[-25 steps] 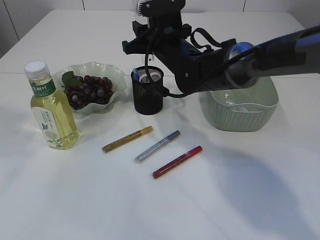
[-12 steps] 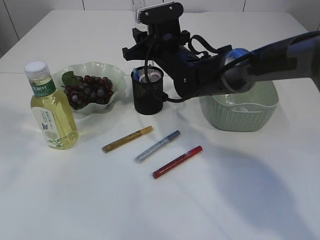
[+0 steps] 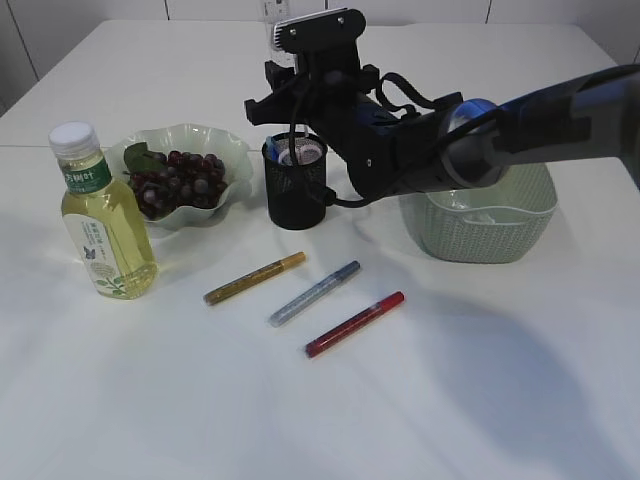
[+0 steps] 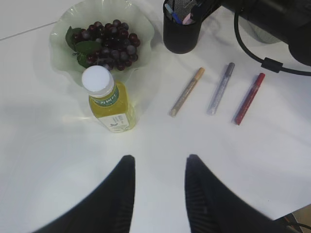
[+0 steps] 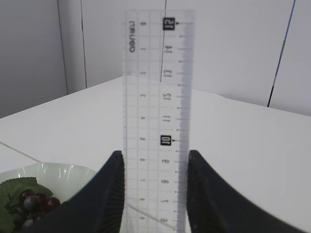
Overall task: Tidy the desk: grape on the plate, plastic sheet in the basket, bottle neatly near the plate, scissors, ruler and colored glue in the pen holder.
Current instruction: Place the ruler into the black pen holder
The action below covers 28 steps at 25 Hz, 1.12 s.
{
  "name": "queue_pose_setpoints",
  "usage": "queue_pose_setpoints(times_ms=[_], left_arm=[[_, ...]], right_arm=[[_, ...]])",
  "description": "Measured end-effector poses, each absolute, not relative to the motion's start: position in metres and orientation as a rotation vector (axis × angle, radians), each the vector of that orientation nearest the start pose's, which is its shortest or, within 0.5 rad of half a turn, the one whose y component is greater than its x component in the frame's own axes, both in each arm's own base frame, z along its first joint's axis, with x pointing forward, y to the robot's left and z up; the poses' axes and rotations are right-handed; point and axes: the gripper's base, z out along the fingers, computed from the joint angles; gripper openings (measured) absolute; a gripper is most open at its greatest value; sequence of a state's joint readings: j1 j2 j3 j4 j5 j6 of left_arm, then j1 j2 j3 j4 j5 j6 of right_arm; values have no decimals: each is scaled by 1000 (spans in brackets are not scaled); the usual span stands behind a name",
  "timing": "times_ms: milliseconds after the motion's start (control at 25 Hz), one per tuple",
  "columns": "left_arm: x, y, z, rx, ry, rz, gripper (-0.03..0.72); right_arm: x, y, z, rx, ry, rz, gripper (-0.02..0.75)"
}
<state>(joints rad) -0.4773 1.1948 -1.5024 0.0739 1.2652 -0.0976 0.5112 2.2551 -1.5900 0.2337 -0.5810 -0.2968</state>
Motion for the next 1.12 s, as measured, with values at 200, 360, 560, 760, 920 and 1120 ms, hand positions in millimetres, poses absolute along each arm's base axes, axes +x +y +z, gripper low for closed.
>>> queue_pose_setpoints(times_ms=[200,360,560,760,920,1120], left_arm=[[193,-92,447,457,2401,-161,253],[193,-92,447,457,2401,-161,253],[193,-92,447,457,2401,-161,253],[193,-93,447,457,2401,-163,253],[193,-93,447,457,2401,-163,253],[193,-93,447,457,2401,-163,253]], right_arm=[[460,244,197,-372,1553,224,305],[460,244,195,-376,1575,227,321],[460,245,194,-380,1586,228,362],[460,245,194,-370,1606,235,377],[463,248,196,-377,1662,255,378],[462,250,201,-414,1736,275,378]])
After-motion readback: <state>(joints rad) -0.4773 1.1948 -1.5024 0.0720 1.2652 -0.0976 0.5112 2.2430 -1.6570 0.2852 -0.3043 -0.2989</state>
